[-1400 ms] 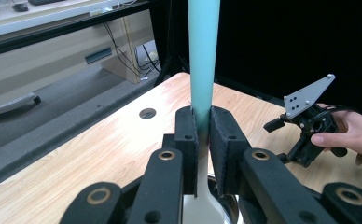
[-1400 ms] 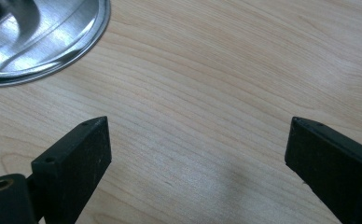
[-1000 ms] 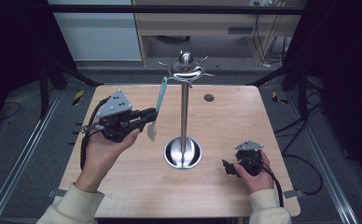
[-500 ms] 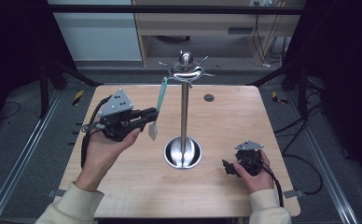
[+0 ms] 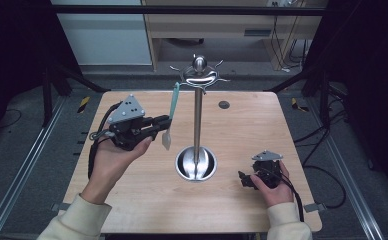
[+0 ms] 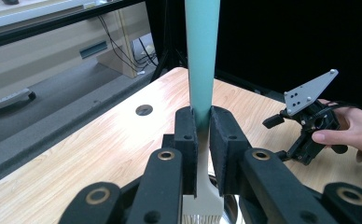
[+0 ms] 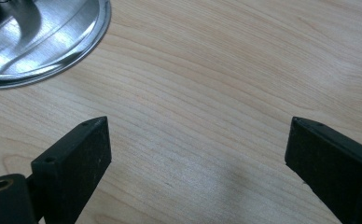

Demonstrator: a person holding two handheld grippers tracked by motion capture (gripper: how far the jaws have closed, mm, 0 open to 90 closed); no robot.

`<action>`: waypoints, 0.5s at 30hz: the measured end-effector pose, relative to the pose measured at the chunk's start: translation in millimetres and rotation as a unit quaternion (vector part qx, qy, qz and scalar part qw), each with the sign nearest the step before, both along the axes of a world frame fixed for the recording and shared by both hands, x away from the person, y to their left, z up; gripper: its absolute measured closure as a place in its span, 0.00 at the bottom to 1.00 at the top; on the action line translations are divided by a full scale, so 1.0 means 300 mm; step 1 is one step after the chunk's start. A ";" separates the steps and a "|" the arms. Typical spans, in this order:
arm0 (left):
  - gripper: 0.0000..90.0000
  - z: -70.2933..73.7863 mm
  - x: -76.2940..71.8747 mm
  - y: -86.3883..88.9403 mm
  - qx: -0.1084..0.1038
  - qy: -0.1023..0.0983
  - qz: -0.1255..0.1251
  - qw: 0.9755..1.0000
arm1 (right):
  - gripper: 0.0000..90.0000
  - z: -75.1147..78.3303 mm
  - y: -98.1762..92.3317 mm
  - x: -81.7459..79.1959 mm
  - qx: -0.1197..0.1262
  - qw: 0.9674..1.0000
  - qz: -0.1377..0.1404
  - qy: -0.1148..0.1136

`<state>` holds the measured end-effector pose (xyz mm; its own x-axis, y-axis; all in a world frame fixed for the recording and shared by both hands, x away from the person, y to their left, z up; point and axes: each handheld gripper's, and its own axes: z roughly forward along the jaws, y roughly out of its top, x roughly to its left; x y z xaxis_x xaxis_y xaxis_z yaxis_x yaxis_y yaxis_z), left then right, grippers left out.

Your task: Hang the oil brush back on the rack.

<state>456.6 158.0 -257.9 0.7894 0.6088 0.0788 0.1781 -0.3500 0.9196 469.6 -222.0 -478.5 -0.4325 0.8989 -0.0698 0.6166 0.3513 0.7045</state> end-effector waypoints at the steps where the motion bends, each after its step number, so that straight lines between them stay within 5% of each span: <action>1: 0.90 -0.001 0.000 -0.001 0.001 0.004 0.001 1.000 | 0.08 0.000 0.000 0.000 0.000 1.000 0.000 0.000; 15: 0.89 -0.003 0.007 -0.004 0.000 0.002 -0.001 1.000 | 0.08 0.002 -0.001 -0.001 0.003 1.000 0.000 0.000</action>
<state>458.6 156.8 -258.8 0.7904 0.6080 0.0750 0.1818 -0.3497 0.9191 469.2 -222.4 -477.9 -0.4326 0.8993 -0.0637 0.6170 0.3468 0.7064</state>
